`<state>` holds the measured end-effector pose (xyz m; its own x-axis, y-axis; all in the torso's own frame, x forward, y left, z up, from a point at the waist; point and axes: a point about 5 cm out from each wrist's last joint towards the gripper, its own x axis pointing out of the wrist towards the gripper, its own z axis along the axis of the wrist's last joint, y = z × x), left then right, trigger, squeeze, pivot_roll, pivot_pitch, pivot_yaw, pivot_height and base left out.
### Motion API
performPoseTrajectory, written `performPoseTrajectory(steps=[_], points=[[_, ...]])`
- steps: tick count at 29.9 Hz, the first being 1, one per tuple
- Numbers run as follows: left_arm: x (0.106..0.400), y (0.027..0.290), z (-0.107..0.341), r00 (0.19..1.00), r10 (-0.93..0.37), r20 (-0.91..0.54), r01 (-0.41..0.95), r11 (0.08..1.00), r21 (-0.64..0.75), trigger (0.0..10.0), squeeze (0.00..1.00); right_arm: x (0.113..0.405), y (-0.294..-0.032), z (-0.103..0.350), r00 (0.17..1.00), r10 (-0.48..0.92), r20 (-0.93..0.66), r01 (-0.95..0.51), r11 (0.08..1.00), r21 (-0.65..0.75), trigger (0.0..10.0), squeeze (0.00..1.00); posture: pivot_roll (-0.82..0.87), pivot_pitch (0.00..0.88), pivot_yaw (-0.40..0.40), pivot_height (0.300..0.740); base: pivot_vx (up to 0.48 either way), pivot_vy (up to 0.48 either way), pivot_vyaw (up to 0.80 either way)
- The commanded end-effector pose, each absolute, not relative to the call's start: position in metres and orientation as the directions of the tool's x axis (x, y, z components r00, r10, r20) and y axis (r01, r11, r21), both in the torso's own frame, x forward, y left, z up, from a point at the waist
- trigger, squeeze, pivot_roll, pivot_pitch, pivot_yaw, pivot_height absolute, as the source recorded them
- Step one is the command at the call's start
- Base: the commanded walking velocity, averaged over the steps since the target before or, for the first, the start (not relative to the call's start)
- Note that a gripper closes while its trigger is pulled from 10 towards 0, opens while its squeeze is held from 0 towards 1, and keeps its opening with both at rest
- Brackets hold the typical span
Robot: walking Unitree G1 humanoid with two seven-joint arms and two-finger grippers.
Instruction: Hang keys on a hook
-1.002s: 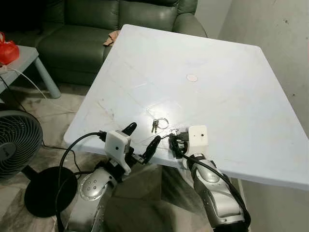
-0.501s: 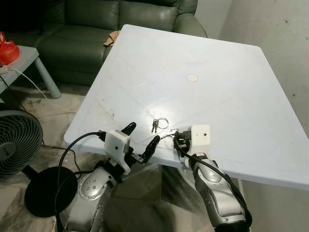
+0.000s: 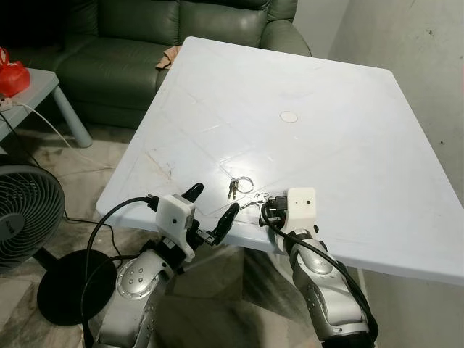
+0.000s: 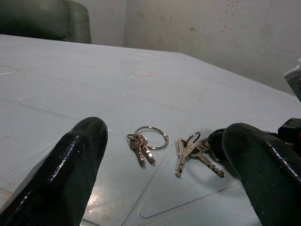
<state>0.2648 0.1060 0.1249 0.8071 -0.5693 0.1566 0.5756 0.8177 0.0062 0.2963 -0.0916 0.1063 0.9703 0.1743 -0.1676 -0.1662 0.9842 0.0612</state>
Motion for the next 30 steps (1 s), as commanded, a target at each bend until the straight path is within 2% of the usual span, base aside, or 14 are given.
performPoseTrajectory(steps=[1, 12, 22, 30], points=[[0.264, 0.105, 0.128, 0.806, -0.570, 0.159, 0.575, 0.818, 0.017, 10.0, 0.00, 0.293, -0.093, 0.102, 0.969, 0.165, -0.183, -0.155, 0.986, 0.067, 0.0, 0.00, 0.09, 0.149, -0.077, 0.740, 0.000, 0.000, 0.00], [0.277, 0.109, 0.132, 0.833, -0.527, 0.168, 0.532, 0.847, 0.017, 10.0, 0.00, 0.301, -0.103, 0.114, 0.985, 0.124, -0.116, -0.117, 0.991, 0.068, 0.0, 0.00, 0.08, 0.129, -0.074, 0.740, 0.000, 0.000, 0.00], [0.309, 0.118, 0.151, 0.902, -0.378, 0.210, 0.405, 0.909, -0.102, 10.0, 0.00, 0.321, -0.129, 0.161, 0.999, 0.014, 0.042, -0.018, 0.995, 0.094, 0.0, 0.00, 0.06, 0.088, -0.071, 0.740, 0.000, 0.000, 0.00], [0.336, 0.121, 0.167, 0.931, -0.304, 0.200, 0.326, 0.941, -0.090, 10.0, 0.00, 0.326, -0.139, 0.185, 0.988, -0.022, 0.150, 0.007, 0.995, 0.102, 0.0, 0.00, 0.06, 0.073, -0.070, 0.740, 0.000, 0.000, 0.00]])
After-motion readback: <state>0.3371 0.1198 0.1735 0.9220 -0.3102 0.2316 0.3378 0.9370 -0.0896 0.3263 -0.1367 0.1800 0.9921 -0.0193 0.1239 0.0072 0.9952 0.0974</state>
